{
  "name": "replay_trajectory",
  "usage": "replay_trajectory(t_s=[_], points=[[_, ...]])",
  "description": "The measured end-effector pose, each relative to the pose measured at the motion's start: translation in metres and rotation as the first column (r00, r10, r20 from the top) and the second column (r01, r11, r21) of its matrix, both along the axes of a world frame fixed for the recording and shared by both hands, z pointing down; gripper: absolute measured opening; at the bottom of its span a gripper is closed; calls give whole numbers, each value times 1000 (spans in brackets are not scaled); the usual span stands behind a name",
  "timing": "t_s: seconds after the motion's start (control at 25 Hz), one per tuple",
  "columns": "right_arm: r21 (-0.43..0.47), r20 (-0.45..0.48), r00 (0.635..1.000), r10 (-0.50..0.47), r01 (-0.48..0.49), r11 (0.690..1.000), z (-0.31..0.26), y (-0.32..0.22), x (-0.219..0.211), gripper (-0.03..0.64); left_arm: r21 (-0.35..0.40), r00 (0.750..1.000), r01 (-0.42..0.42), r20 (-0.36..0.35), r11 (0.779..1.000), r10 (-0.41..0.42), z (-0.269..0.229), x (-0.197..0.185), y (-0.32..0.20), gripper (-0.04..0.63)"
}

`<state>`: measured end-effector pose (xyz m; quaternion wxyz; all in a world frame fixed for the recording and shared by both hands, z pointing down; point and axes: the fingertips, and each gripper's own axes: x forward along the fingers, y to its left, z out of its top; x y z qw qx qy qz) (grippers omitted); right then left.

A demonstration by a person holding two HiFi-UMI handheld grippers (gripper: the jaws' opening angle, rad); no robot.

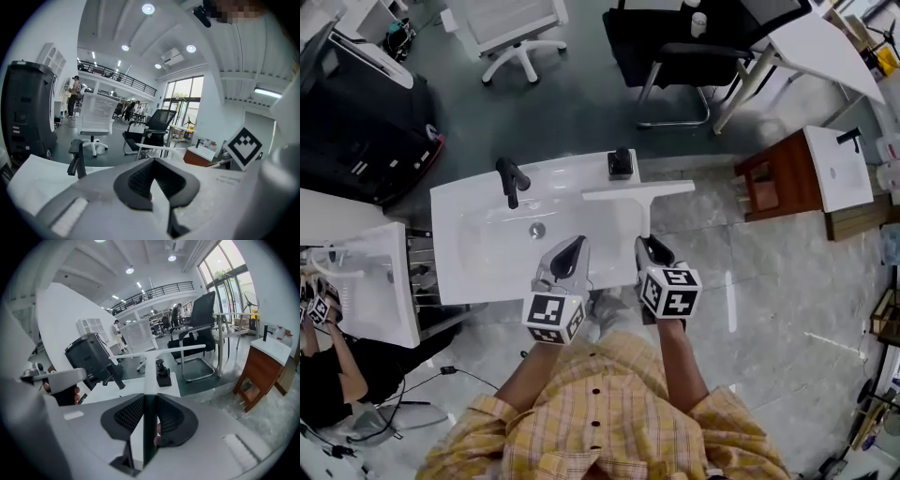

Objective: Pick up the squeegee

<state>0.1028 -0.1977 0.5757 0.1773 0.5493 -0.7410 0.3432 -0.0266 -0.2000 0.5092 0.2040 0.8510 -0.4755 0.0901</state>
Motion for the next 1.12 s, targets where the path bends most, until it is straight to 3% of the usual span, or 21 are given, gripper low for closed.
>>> replay_trajectory(t_s=[0.6, 1.12], points=[[195, -5, 1000, 16, -14, 981, -82, 31, 1, 86, 123, 1000, -9, -14, 992, 11, -59, 0, 30, 2], [378, 13, 1000, 25, -28, 926, -142, 35, -10, 86, 178, 999, -36, 26, 983, 32, -84, -4, 37, 2]])
